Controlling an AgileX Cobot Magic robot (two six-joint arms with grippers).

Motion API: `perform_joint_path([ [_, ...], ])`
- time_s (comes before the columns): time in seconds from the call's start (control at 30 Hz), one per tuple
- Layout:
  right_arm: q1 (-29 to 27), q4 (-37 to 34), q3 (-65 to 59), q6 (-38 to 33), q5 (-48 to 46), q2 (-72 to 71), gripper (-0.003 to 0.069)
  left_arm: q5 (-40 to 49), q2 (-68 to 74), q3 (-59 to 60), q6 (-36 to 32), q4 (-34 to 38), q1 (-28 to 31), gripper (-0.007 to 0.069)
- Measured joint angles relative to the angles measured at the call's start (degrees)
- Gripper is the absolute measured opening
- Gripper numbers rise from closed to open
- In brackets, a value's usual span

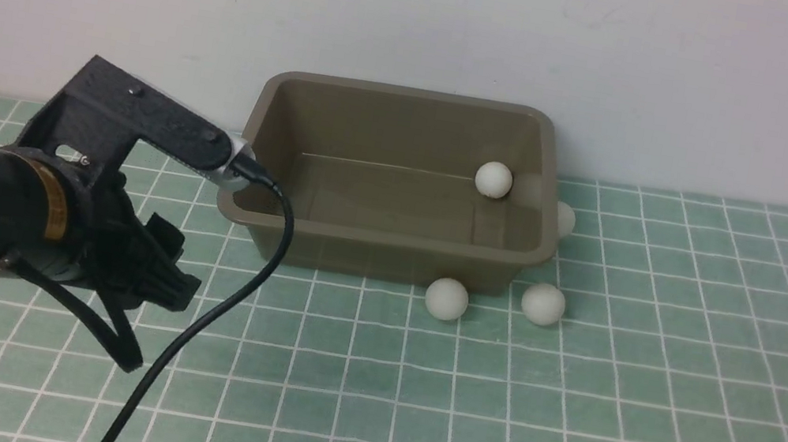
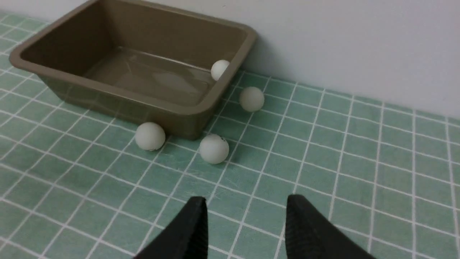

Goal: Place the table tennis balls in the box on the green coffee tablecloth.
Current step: 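Reach for and grasp a ping pong ball on the table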

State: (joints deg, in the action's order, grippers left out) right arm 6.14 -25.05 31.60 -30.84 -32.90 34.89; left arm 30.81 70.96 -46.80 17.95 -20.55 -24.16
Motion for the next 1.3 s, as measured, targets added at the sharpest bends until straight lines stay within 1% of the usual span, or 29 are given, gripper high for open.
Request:
perform_joint_path([
  [0.07, 0.0, -2.6, 6.2, -0.9, -3.1, 8.5, 0.0283, -0.9, 0.0, 0.0, 0.9, -0.1, 0.0, 0.0415],
  [0.17, 0.0, -4.4, 13.0, -3.2, -9.3, 17.1, 0.0286, -1.1, 0.0, 0.0, 1.5, -0.1, 0.0, 0.0415],
  [0.23, 0.0, -6.1, 18.8, -7.1, -15.0, 24.9, 0.0304, -1.1, 0.0, 0.0, 1.5, -0.1, 0.0, 0.0415],
  [0.3, 0.0, -9.7, 24.1, -11.4, -20.7, 33.0, 0.0342, -1.1, 0.0, 0.0, 1.6, -0.1, 0.0, 0.0415],
  [0.4, 0.0, -14.2, 28.7, -15.2, -23.9, 41.1, 0.0377, -1.1, 0.0, 0.0, 1.6, -0.3, 0.0, 0.0415],
  [0.47, 0.0, -15.7, 31.8, -17.0, -24.3, 45.9, 0.0391, -1.1, 0.0, 0.0, 1.6, -0.4, 0.0, 0.0415],
  [0.6, 0.0, -14.6, 37.3, -22.4, -24.3, 55.6, 0.0395, -1.1, 0.0, 0.0, 1.4, -0.5, 0.0, 0.0415],
  [0.8, 0.0, -14.0, 40.0, -25.9, -21.0, 62.1, 0.0395, -1.1, 0.0, 0.0, 1.3, -0.5, 0.0, 0.0415],
  [0.97, 0.0, -18.3, 40.0, -32.7, -19.2, 66.2, 0.0402, -1.1, 0.0, 0.0, 1.3, -0.5, 0.0, 0.0415],
  [1.07, 0.0, -22.0, 40.1, -35.8, -17.5, 69.4, 0.0426, -1.1, 0.0, 0.0, 1.3, -0.5, 0.0, 0.0415],
  [1.17, 0.0, -24.1, 41.1, -37.6, -15.7, 72.6, 0.0448, -1.1, 0.0, 0.0, 1.3, -0.5, 0.0, 0.0415],
  [1.3, 0.0, -24.9, 42.9, -37.9, -14.5, 76.0, 0.0455, -1.1, 0.0, 0.0, 1.3, -0.5, 0.0, 0.0415],
])
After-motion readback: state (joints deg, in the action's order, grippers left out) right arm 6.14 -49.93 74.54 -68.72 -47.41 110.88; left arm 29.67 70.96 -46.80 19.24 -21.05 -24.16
